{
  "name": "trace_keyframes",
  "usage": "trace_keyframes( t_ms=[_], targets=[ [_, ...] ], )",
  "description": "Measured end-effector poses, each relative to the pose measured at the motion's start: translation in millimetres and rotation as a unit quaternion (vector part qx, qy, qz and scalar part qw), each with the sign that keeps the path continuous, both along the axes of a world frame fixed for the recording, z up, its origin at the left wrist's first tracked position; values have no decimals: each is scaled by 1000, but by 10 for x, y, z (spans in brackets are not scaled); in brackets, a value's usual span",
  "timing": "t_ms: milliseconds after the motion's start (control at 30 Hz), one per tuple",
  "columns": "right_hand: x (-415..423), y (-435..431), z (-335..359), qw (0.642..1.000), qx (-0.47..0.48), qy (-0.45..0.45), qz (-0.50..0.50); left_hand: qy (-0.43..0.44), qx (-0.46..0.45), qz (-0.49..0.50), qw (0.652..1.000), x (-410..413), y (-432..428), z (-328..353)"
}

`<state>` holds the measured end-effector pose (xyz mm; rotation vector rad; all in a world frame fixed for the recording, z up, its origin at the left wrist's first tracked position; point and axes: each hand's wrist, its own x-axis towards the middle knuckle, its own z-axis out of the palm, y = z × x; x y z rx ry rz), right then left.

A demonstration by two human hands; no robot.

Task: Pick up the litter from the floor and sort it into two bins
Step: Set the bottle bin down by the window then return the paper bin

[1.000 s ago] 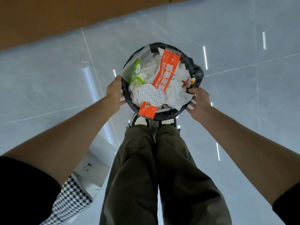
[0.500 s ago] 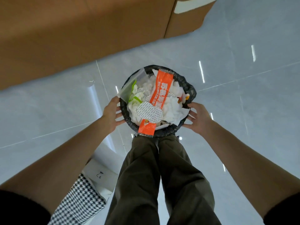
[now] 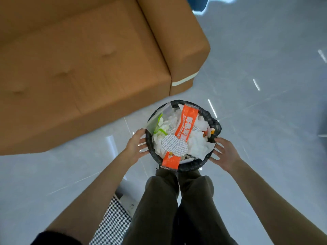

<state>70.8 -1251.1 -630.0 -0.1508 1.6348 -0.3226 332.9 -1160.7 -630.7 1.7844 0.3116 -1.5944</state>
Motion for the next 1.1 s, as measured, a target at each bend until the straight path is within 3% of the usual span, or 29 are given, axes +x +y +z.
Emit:
trace_keyframes(
  t_ms=[267, 567, 1100],
  targets=[
    [-173, -179, 1099, 998, -58, -15, -33, -7, -54, -77, 996, 6, -421, 1067],
    [-643, -531, 1517, 992, -93, -34, -75, -7, -61, -161, 985, -353, -1162, 1380],
    [-2364, -2714, 1775, 974, -153, -37, -163, -44, -76, -287, 954, -2098, -4110, 1820]
  ],
)
